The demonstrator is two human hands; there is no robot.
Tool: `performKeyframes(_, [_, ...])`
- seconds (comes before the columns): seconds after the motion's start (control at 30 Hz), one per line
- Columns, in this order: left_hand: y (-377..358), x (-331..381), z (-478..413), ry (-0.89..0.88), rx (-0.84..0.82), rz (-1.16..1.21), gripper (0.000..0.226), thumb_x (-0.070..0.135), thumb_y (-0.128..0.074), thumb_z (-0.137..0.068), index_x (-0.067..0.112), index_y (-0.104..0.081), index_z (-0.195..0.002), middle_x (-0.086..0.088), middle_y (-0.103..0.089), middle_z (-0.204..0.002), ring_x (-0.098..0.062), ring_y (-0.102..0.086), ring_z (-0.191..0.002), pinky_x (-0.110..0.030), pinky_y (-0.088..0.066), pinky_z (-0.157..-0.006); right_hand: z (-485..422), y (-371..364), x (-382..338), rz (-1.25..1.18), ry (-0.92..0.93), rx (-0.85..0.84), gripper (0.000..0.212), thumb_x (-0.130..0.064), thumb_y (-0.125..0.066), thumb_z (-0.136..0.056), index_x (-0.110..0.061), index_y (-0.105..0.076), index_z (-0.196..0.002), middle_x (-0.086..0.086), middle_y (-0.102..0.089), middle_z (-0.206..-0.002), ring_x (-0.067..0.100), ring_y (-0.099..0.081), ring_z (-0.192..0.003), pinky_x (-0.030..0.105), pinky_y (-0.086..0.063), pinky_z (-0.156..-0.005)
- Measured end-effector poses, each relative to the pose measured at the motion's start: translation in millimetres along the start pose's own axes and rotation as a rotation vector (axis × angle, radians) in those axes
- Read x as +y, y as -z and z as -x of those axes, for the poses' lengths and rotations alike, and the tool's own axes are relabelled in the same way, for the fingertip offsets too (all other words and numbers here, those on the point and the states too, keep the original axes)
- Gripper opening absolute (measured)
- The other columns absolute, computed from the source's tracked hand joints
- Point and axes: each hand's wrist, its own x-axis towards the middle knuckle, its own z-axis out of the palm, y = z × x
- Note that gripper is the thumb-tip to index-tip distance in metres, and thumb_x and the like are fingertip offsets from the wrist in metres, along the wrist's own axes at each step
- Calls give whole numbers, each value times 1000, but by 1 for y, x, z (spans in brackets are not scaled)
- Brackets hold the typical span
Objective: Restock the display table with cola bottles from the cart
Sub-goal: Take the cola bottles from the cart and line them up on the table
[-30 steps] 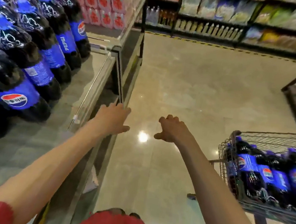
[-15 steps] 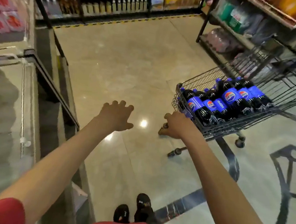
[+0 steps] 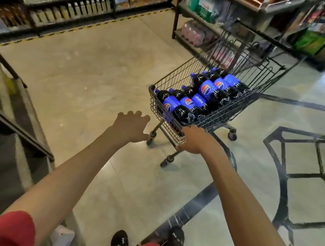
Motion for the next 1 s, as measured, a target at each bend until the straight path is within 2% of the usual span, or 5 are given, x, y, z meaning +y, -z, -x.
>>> performKeyframes(0.3, [29,101,-69,32,14,19,61,52,-58,-94,25,-41,-146,-9,-48,-139,-32,-49,-125,-41,-43,-98,-18,20,123,17,37,-10,67,-48,-64,-95,-11,-42,-146,16,-43,-148,38,-45,-134,49,-45,-104])
performKeyframes(0.57, [47,172,-124,-4,23,-26,59,52,-57,-95,22,-42,-144,-11,-45,-142,-33,-49,-124,-43,-44,-93,-43,33,200,18,71,-19,64,-44,-65,-94,-12,-42,-145,17,-46,-144,38,-46,-131,50,-46,-102])
performKeyframes(0.83, [59,200,-196,-25,-13,-71,60,50,-54,-96,21,-40,-146,-11,-44,-141,-33,-47,-126,-48,-47,-96,-99,50,249,-7,85,-50,66,-44,-64,-95,-12,-40,-148,16,-46,-143,36,-47,-130,49,-48,-101])
performKeyframes(1.0, [67,205,-258,-35,-24,-59,57,51,-54,-97,19,-42,-143,-12,-43,-145,-35,-44,-129,-50,-45,-100,-146,69,274,2,88,-70,65,-45,-63,-96,-12,-40,-147,16,-47,-142,37,-49,-127,46,-47,-94])
